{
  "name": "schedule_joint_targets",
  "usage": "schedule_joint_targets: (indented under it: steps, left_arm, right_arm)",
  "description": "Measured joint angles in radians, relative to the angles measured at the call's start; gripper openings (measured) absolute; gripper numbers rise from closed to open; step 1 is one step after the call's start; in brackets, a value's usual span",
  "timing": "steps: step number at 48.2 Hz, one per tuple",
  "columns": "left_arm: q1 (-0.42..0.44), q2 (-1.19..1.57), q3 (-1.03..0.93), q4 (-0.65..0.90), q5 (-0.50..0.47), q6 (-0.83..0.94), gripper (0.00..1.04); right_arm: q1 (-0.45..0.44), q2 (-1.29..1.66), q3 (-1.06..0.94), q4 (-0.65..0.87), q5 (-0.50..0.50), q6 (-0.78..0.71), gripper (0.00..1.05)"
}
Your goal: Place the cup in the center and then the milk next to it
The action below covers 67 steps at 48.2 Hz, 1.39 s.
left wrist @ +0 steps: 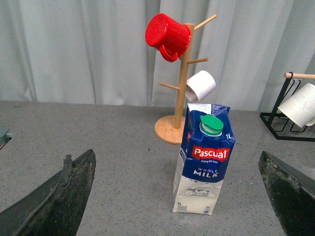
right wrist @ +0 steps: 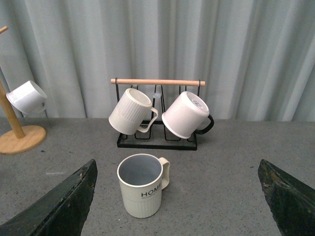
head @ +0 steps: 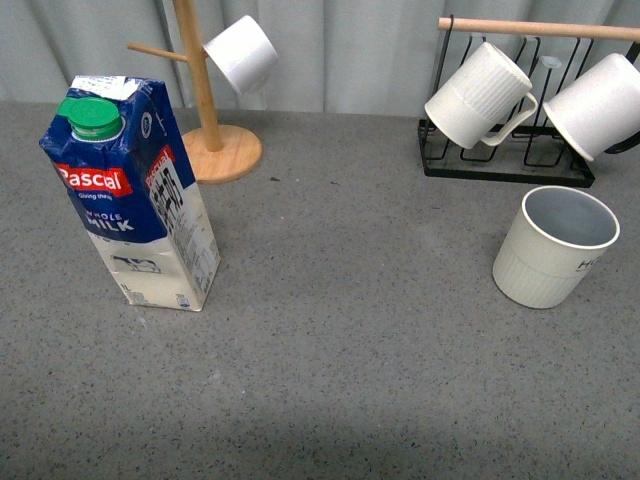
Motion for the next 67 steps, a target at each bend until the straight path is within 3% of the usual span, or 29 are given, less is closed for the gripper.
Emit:
schedule_joint_targets:
  steps: [54,56,59,60,67]
  left_arm:
    - [0.000,0.000,0.000,0.000,0.000,0.000,0.98]
    - [0.000,0.000,0.000,0.000,0.000,0.000,0.98]
    - [0.000,0.000,0.000,0.000,-0.002,0.000,0.98]
    - [0.000,0.000,0.000,0.000,0.000,0.000,0.98]
    - [0.000,0.000,0.000,0.000,0.000,0.000,0.98]
  right_arm:
    - [0.000,0.000,0.000,0.000,0.000,0.000,0.96]
    - [0.024,0.015,0.000,0.008,0.088,-0.027,0.96]
    - [0.083,0.132,0.019,0.055,0.334,-0.076,0.96]
    - [0.080,0.193,0.030,0.082,0.353,-0.080,0.96]
    - [0.029,0.527,0.123,0.231,0.248,-0.071,0.96]
